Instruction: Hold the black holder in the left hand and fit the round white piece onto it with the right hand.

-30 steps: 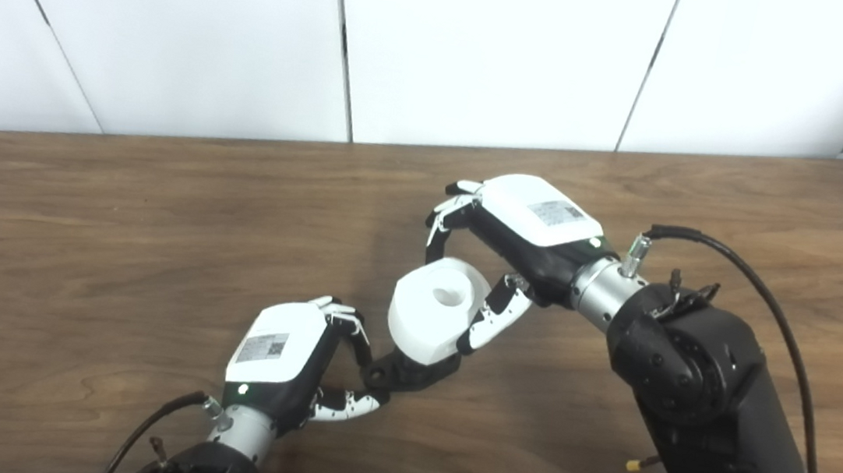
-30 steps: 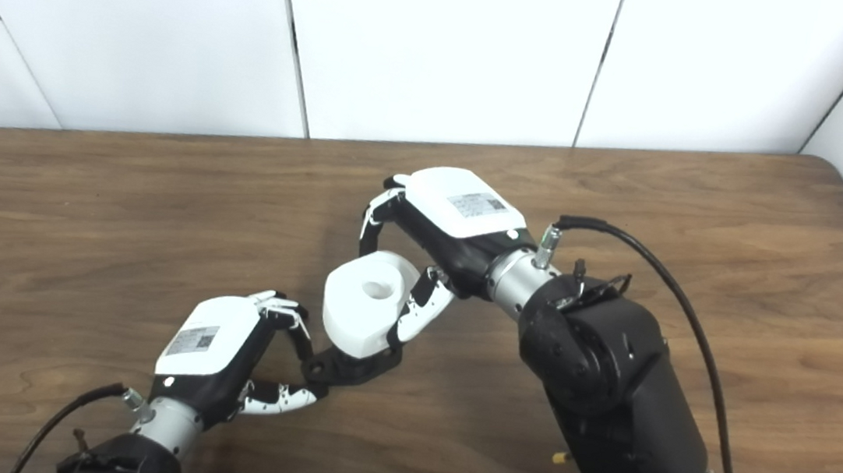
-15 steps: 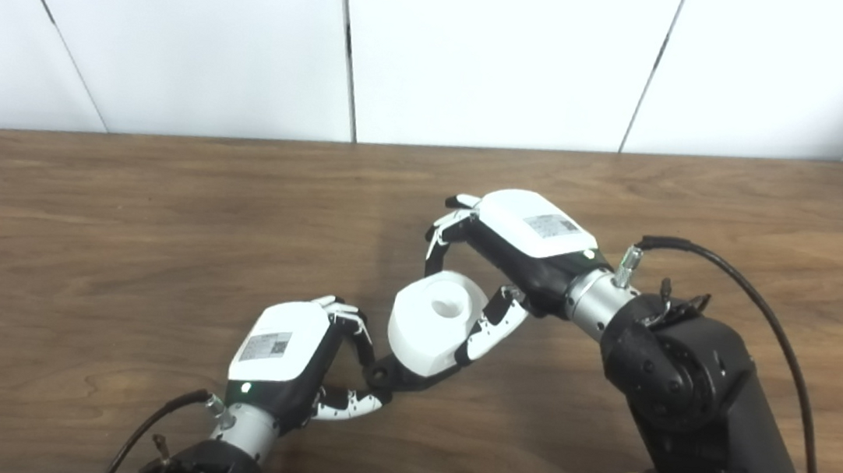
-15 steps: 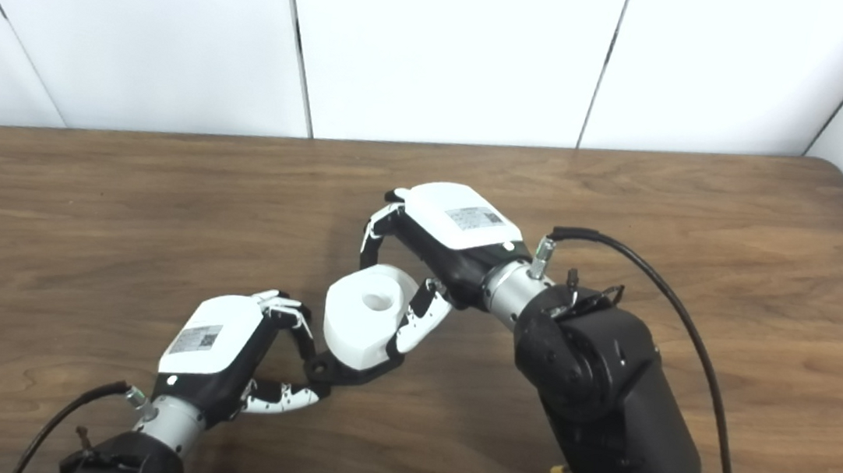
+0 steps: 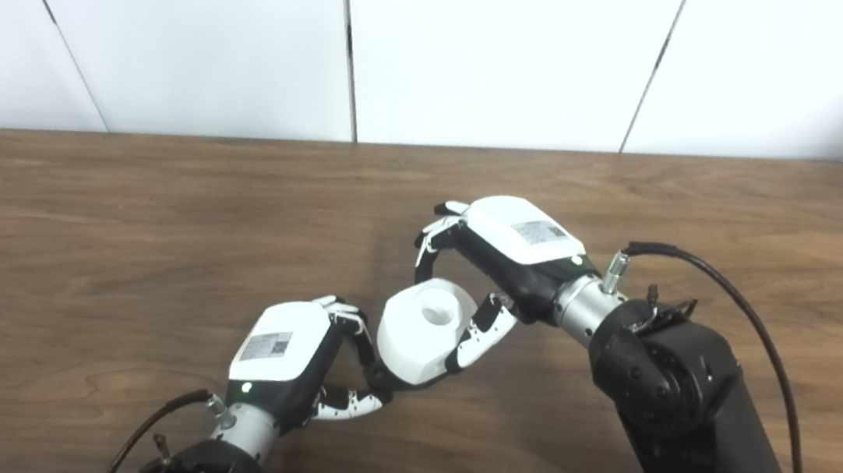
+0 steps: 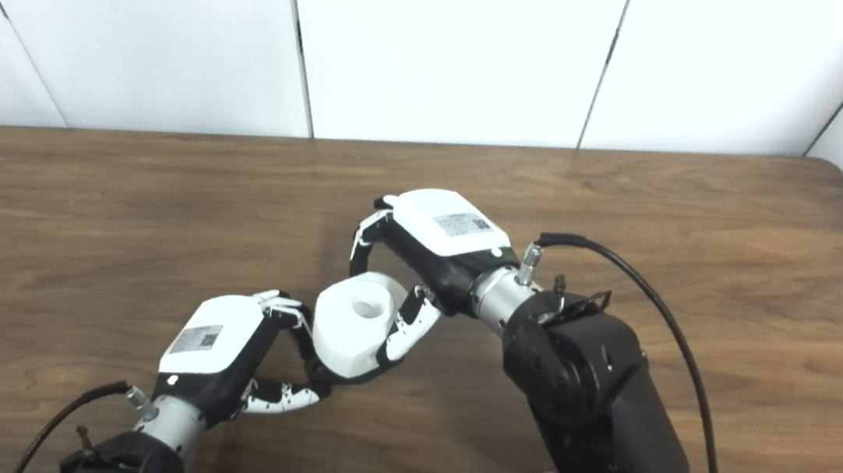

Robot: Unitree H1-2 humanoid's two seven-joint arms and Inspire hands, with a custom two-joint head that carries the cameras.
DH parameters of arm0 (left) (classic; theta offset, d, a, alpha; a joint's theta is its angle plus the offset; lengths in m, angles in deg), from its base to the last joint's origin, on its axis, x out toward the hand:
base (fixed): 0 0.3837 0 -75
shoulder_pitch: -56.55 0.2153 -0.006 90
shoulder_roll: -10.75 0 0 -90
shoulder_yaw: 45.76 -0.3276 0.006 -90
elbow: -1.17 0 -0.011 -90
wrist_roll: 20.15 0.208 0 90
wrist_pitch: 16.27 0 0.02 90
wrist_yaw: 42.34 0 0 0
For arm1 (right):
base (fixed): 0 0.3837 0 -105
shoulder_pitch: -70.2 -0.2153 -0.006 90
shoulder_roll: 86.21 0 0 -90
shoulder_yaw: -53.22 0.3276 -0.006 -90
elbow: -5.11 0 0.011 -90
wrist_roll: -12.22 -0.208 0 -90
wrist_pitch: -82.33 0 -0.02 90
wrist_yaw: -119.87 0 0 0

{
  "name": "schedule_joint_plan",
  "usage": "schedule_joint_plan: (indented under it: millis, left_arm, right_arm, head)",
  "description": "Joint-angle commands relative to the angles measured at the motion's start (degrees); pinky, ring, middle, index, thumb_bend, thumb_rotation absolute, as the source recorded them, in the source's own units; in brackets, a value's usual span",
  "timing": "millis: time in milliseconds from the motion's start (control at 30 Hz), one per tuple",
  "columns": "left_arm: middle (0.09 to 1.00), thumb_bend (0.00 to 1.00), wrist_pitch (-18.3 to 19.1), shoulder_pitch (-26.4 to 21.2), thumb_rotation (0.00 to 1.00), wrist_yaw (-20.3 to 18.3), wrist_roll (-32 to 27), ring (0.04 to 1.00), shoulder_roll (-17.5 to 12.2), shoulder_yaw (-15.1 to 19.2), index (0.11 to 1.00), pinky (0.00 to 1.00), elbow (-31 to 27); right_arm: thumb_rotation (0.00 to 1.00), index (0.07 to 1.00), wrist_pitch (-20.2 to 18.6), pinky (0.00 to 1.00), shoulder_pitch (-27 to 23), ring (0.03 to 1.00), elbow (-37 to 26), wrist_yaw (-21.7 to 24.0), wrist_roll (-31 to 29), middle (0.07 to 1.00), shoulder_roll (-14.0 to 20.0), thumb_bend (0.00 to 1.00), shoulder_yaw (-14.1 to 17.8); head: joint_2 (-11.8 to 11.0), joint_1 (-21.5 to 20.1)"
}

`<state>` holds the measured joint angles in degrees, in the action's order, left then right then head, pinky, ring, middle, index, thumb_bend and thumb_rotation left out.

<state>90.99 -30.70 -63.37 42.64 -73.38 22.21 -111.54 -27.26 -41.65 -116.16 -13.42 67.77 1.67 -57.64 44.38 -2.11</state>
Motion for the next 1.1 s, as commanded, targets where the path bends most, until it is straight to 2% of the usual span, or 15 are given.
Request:
schedule_joint_plan:
  millis: [0,600,1067]
  left_arm:
    - [0.787,0.52,1.6,2.0,0.05,-5.5,-0.8,0.888,-0.4,-1.4,0.486,0.85,2.8]
    - [0.786,0.52,1.7,2.0,0.05,-5.5,-0.8,0.885,-0.1,-1.4,0.486,0.83,2.5]
    - [0.788,0.52,2.0,2.0,0.05,-5.9,-0.3,0.887,0.3,-1.7,0.486,0.83,2.1]
  right_arm:
    - [0.13,0.483,1.8,0.93,-1.3,0.931,-0.5,-2.2,0.3,0.793,-0.4,0.52,0.2]
    - [0.13,0.483,2.2,0.9,-1.0,0.93,0.6,-2.7,-0.2,0.793,0.1,0.52,0.6]
    - [0.13,0.483,3.1,0.88,-1.1,0.935,0.2,-0.5,1.2,0.796,0.2,0.52,-1.6]
  head:
    - [0.1,-0.1]
    - [0.5,-0.3]
    - [0.8,-0.4]
